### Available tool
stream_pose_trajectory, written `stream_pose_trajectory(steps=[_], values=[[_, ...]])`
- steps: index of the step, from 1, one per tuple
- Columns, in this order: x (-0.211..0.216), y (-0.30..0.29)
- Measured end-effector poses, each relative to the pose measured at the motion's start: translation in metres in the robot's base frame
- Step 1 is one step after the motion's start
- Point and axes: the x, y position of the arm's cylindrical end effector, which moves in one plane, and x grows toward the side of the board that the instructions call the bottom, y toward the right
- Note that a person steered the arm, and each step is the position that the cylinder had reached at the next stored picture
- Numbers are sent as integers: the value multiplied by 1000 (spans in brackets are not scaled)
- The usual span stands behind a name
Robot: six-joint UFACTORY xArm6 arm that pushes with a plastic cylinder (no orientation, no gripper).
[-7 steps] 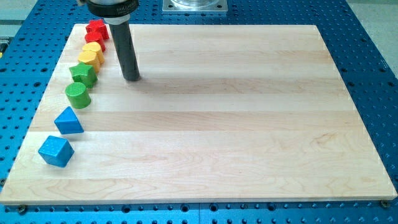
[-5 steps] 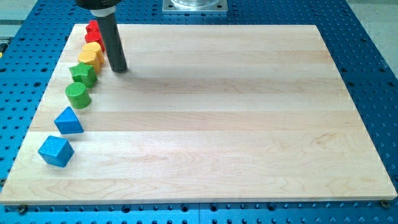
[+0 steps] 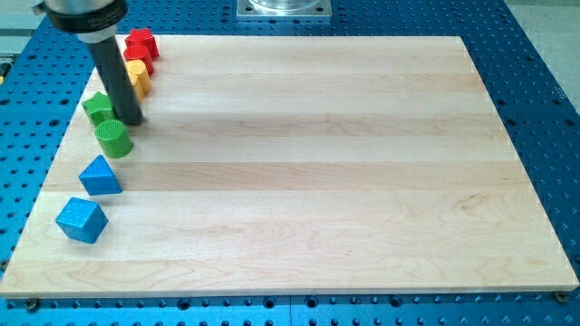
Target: Push the green circle into the blue blocks
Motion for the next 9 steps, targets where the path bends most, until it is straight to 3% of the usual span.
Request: stream_pose_trajectory(steps=[6,7,8,9], values=[[105,-37],[74,-82],[58,-81],[-22,-81]])
